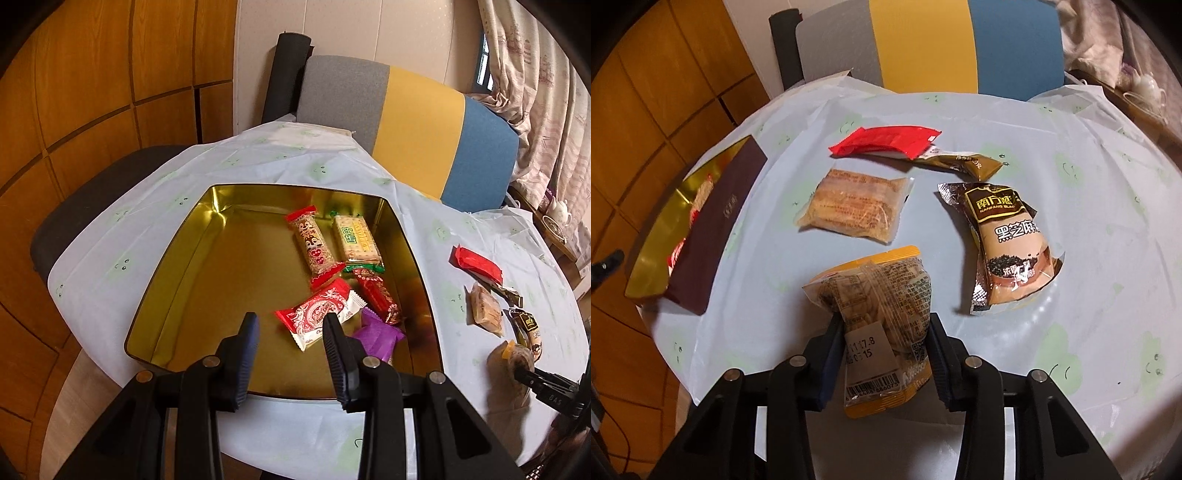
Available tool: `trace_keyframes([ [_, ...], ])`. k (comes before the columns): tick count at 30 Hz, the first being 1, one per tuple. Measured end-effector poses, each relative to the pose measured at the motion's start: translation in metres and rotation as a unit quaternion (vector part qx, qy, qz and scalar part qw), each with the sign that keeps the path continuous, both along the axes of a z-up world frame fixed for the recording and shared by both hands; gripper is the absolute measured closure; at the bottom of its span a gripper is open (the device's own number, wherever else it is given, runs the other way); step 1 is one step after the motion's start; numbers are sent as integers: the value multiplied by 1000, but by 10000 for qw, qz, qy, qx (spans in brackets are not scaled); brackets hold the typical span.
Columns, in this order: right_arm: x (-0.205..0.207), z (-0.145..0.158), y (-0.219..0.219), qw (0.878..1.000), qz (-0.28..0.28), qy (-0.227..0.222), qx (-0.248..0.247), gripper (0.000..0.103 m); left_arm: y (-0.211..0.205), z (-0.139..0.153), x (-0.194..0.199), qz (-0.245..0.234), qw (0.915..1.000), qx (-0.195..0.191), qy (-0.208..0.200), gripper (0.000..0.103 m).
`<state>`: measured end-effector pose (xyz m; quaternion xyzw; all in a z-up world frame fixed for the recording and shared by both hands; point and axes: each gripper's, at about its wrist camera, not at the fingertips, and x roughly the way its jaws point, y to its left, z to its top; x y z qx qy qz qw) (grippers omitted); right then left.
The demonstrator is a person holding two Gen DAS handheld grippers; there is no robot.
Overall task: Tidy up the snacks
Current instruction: 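Carry the clear peanut bag into the gold tray and open the right tool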
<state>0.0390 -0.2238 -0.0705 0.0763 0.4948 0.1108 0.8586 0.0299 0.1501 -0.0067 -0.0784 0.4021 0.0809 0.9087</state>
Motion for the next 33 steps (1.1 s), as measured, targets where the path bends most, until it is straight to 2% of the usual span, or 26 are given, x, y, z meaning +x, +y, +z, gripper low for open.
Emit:
trace_keyframes([
  [7, 2, 6, 0, 9992, 21, -36, 405, 61, 3, -2, 0, 45, 10000, -19, -4, 67],
  [18, 14, 36, 31, 9972, 509, -319, 441, 61, 19, -4, -3, 292, 9995, -109, -41, 67],
  [21, 19, 53, 57, 9930, 940, -504, 501, 61, 32, -2, -5, 476, 9987, -146, -66, 67],
  [27, 30, 84, 141, 9728, 2075, -868, 548, 61, 55, 3, -12, 821, 9964, -149, -135, 67],
  [30, 36, 85, 187, 9620, 2526, -928, 471, 61, 62, 3, -14, 893, 9958, -164, -140, 67],
  [33, 44, 70, 228, 9539, 2859, -674, 614, 61, 66, 1, -15, 924, 9955, -164, -111, 67],
])
